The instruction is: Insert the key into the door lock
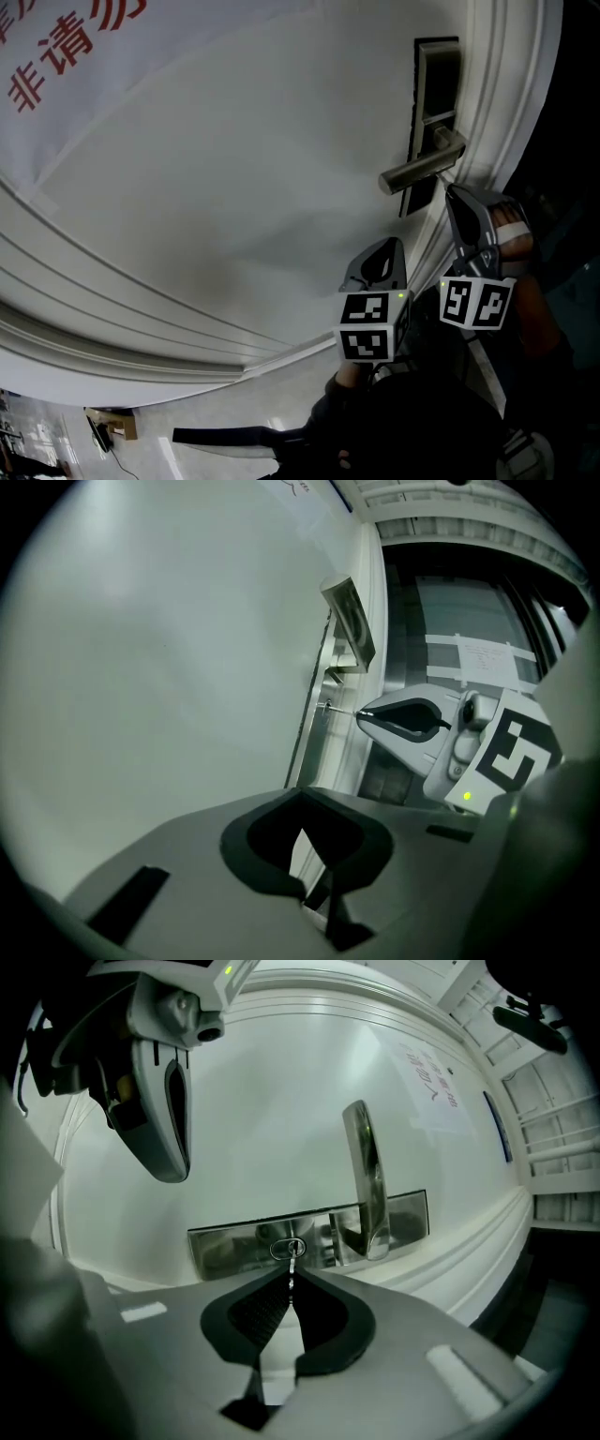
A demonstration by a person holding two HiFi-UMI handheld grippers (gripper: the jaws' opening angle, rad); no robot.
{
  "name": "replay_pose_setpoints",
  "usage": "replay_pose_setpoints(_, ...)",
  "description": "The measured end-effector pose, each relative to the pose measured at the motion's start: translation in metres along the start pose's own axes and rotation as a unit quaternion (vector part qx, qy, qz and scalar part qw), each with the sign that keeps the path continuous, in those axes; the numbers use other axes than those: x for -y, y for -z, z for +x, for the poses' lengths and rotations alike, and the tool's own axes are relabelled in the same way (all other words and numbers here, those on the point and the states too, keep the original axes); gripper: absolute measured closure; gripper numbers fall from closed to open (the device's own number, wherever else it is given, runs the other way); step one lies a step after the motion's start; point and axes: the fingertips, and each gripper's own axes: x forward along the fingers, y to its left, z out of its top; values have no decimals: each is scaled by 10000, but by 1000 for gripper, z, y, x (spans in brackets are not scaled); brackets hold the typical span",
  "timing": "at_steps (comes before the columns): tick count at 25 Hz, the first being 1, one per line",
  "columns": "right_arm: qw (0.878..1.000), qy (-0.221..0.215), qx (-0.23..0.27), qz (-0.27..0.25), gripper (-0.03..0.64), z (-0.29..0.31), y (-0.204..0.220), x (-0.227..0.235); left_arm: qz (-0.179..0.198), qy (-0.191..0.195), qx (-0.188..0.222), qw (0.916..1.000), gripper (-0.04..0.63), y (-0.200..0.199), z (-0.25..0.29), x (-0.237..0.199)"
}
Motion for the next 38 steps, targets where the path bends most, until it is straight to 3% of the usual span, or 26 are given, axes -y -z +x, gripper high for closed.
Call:
replay_pose_setpoints(20,9993,-56,-309,-215,604,2,-3,1,-67,109,-2,9999,595,3,-2,2)
replay_pose_setpoints(30,9981,-68,-433,-439,604,0,-3,1,-65,520,-88,9986,595,8,11,28)
replay_pose_setpoints(38,9969,-159,-452,-623,604,2,-6,2,-161,597,-125,9980,595,12,18,34)
